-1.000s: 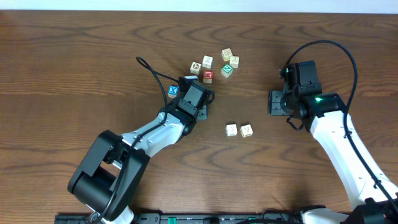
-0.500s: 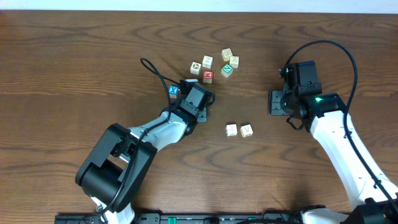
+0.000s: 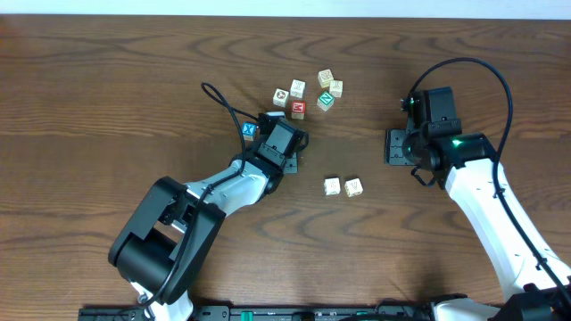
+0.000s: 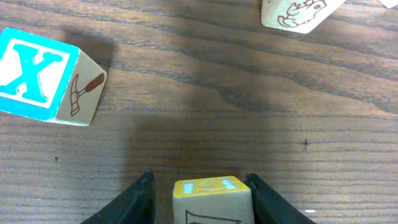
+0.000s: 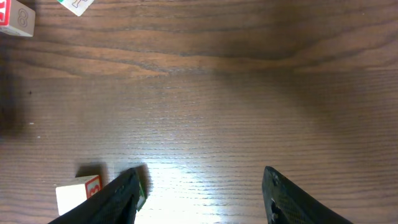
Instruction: Lift 4 blocks
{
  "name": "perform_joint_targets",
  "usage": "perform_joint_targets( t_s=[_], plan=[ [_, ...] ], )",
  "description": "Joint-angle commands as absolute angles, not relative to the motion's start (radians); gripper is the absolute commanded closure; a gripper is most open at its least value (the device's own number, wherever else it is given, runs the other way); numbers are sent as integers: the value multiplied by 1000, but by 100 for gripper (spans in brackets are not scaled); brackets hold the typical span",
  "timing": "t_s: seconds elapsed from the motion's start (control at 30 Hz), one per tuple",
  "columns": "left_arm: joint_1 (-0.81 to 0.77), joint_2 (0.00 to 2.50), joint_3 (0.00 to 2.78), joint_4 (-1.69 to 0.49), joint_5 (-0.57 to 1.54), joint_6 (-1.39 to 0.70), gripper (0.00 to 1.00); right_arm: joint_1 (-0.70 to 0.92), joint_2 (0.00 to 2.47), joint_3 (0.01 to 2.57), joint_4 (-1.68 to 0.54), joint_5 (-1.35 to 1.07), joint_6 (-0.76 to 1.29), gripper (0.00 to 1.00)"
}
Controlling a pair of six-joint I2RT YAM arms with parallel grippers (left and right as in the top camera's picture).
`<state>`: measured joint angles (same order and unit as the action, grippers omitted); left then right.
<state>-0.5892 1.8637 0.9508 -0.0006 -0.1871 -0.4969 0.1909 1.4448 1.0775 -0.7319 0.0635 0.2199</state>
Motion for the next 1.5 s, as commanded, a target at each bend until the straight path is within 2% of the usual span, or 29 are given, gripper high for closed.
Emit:
perform_joint_targets(
  t_s=[0.0, 0.07, 0.2, 0.5, 0.67, 1.2, 1.47],
  plan=[
    [-588, 1867, 973, -2, -203, -491, 62, 182, 1446, 1072, -728, 73, 231, 39],
    [-588, 1866, 973, -2, -203, -491, 67, 182, 1446, 1072, -728, 73, 231, 39],
    [-588, 1862, 973, -7, -202, -492, 72, 182, 1446, 1072, -728, 74, 231, 39],
    [-614, 1773, 973, -91, -203, -492, 75, 182, 1446, 1072, -726, 74, 231, 40],
    [-680, 1736, 973, -162, -204, -496, 77, 182, 1446, 1072, -725, 74, 231, 39],
    [-852, 1736, 971, -239, -238, -866, 81, 182, 1446, 1072, -726, 74, 231, 39],
    [-863, 1752, 968, -238, -241, -878, 81, 182, 1446, 1072, -727, 74, 231, 39]
  ],
)
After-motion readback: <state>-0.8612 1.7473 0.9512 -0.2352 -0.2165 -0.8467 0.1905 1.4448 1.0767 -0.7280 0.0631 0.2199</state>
